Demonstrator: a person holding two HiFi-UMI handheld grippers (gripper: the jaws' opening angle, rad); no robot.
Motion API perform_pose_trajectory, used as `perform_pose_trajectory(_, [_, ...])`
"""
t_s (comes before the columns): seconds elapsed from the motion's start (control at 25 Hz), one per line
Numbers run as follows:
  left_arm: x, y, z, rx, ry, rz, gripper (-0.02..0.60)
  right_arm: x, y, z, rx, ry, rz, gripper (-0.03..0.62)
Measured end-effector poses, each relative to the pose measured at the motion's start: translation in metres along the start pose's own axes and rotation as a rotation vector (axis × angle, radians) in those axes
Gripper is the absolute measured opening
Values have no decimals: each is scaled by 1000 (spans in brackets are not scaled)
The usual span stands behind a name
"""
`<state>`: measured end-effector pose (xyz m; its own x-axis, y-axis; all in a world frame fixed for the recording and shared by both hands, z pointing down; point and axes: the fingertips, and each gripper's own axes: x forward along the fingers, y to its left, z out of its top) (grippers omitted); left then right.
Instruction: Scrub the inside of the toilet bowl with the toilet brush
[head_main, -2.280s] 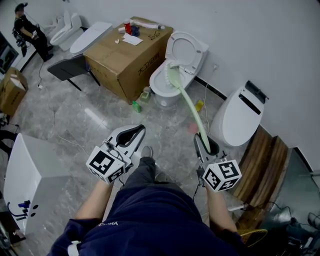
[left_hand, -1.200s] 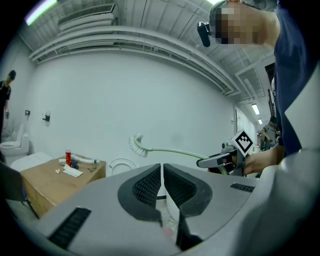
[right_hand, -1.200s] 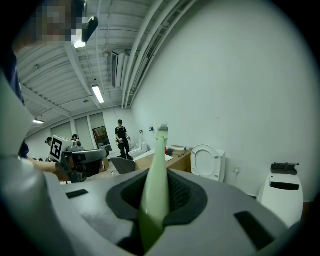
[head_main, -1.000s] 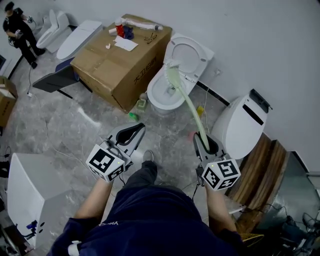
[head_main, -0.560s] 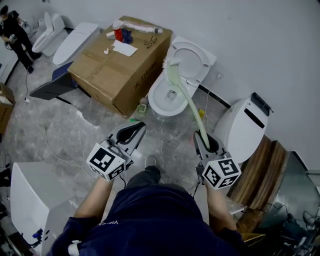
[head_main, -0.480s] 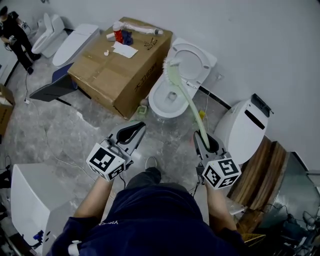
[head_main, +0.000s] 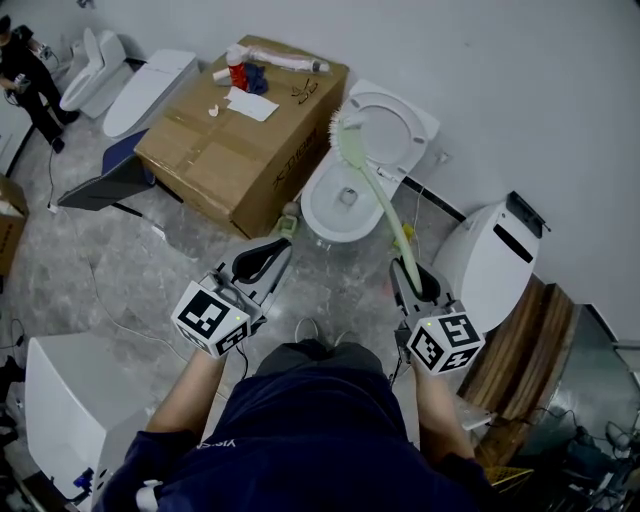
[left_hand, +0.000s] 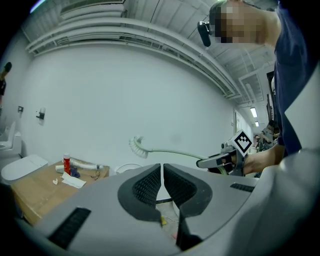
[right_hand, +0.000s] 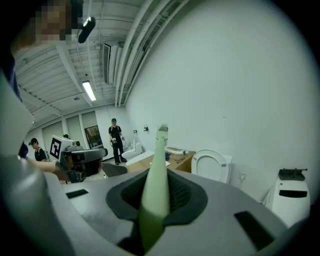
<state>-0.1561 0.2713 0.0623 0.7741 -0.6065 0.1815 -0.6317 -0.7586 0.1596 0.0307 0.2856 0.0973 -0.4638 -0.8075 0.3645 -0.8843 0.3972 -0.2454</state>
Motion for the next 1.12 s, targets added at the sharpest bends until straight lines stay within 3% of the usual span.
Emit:
perform_pose_trajectory(0.64, [48, 22, -2, -6, 25, -22, 43, 30, -38, 7, 10, 14, -14, 66])
perform_pose_trajectory(1.12, [126, 55, 7, -20, 54, 14, 43, 85, -106, 33, 9, 36, 31, 66])
